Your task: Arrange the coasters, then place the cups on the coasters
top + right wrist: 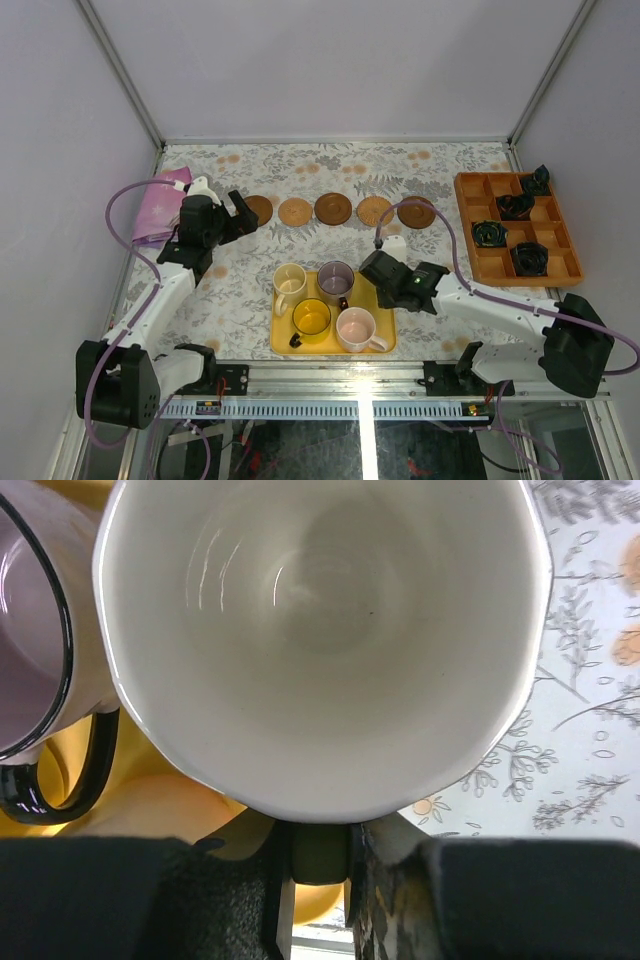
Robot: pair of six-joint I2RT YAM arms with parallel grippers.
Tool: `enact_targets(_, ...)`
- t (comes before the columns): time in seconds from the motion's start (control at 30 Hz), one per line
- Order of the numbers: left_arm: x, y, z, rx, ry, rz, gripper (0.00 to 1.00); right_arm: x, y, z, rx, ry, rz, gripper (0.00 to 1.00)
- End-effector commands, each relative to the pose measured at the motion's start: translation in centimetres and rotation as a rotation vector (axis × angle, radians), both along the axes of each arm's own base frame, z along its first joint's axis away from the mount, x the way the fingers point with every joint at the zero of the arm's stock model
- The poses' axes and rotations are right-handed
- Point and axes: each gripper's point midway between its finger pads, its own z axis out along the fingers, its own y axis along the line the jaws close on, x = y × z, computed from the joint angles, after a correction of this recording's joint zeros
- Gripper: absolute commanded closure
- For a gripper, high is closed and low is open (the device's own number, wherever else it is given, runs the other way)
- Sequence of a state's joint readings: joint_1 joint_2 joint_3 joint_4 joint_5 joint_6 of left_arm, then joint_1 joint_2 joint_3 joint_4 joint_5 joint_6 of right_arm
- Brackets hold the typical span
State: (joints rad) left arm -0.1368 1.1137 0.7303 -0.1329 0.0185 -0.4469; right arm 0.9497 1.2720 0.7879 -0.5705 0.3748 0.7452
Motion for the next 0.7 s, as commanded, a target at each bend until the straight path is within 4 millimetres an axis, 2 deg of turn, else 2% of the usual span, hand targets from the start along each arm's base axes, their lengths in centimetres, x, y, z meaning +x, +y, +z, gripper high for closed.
enact_targets(0.0, 0.1, 0.5, -0.6, 0.032, 0.004, 0.007, 0.0, 3.9, -0.2, 6.0, 0.042, -0.25, -0.101, 1.0)
enact_targets(0.2, 0.3, 0.5, -0.9, 0.04, 0.012, 0.003, 0.0, 5.7, -0.1, 9.1, 0.035, -0.351, -0.107, 1.0)
enact_targets(0.33, 0.4, 0.5, -1.0, 0.043, 0.014, 0.002, 0.0, 7.2, -0.7, 11.5, -0.001, -0.449, -0.127, 1.0)
enact_targets(0.47, 0.3, 0.5, -1.1, 0.042, 0.015, -0.003, 0.0, 9.4, -2.1, 13.3, -0.036, -0.491, -0.156, 1.0)
enact_targets(0.67, 0.5, 0.8, -1.1, 0.052, 0.014, 0.015, 0.0, 14.0, -5.6, 14.3, -0.003, -0.517, -0.21, 1.0)
